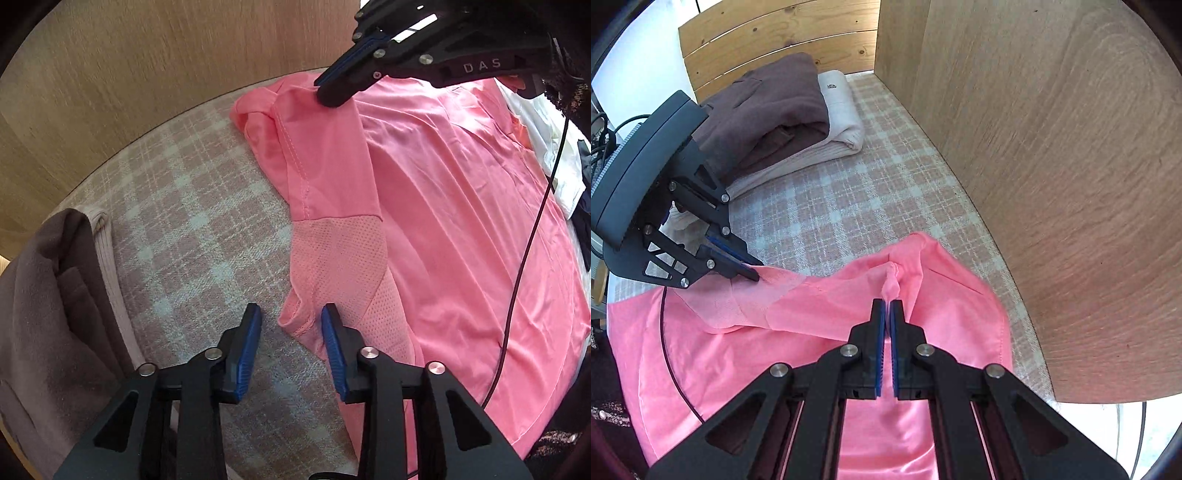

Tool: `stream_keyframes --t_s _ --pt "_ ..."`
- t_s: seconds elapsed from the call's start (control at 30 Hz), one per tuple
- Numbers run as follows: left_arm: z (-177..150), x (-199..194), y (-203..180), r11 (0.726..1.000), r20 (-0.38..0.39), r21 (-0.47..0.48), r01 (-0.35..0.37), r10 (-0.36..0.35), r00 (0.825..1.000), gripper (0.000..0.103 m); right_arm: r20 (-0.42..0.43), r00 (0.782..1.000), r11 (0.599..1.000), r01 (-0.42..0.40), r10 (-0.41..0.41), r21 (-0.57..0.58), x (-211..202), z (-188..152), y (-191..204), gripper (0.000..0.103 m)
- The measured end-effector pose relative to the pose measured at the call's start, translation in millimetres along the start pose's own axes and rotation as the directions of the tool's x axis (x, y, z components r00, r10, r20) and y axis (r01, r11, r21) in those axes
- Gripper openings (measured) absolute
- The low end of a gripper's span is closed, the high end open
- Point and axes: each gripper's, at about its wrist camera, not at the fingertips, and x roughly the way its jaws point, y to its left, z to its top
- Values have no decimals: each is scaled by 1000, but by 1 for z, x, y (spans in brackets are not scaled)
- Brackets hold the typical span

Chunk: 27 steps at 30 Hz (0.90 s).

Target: Fold clothes

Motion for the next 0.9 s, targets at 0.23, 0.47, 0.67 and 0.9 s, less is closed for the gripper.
stream_keyframes --t_s 0.23,0.47,0.67,0.9 --pt "-10 -8 0 1000 36 -10 28 -27 999 3 49 999 1000 3 -3 -3 -9 10 3 3" --pt "-50 -83 29 984 176 -174 -44 75 981 3 183 983 999 -14 21 -41 -6 71 24 3" --pt "-60 -67 37 973 99 -207 -104 127 987 5 61 998 999 9 -6 -51 67 107 42 6" --pt "-58 -76 28 971 96 -167 -171 189 977 16 200 980 991 -32 4 133 -21 82 4 17"
